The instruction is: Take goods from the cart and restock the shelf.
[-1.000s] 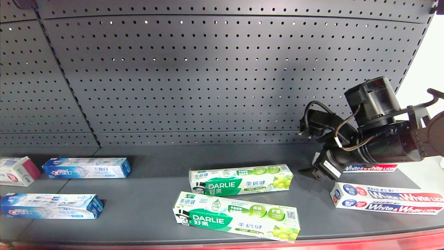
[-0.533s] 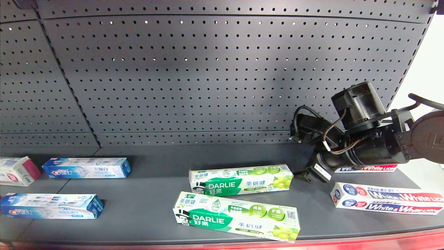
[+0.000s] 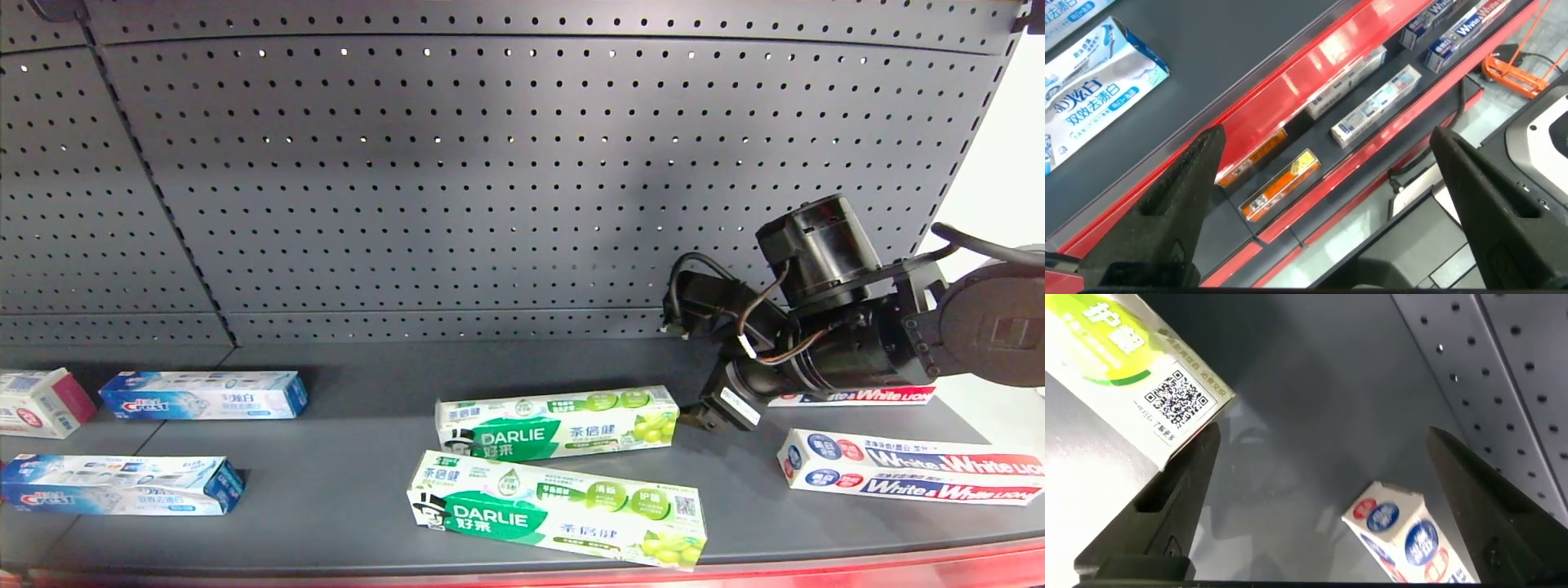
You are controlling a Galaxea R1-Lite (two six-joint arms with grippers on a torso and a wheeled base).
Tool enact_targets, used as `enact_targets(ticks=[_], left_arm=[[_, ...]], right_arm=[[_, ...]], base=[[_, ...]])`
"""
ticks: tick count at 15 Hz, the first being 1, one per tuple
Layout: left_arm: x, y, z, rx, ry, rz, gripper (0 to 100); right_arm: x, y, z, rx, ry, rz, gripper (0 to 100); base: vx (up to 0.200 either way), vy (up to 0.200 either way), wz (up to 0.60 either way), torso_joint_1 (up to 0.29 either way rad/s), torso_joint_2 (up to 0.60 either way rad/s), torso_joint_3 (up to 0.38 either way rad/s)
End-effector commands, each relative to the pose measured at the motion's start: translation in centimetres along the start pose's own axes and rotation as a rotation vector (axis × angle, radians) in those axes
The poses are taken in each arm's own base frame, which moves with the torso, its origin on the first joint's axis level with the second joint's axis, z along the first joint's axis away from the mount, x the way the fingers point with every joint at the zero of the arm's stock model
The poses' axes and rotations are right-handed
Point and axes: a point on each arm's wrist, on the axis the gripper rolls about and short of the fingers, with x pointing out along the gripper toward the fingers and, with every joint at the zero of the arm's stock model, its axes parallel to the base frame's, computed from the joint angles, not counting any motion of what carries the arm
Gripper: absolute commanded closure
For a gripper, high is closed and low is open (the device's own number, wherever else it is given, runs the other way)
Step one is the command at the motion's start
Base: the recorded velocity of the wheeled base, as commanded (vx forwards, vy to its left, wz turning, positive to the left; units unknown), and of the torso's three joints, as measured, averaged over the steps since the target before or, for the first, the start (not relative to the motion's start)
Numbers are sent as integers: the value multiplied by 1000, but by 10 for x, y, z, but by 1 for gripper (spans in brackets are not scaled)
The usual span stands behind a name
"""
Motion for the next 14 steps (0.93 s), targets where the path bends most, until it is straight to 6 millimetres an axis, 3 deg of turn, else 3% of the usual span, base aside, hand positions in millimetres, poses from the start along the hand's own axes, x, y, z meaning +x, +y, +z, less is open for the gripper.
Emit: enact_targets(ticks=[1,8,12,14], left_arm=[[0,0,0,0,0,0,0],[1,2,3,10,-23,8,0],[6,9,15,27,-54,18,0],[8,12,20,26,-45,5,0]], right_arm=[[6,3,2,-7,2,13,0],[-2,-3,2,5,-12,-8,0],[-28,-17,-5,36,-44,-62,0],[-56,-17,-10,43,-86,-85,0]], base=[[0,0,0,0,0,0],[0,0,0,0,0,0],[0,0,0,0,0,0],[0,0,0,0,0,0]])
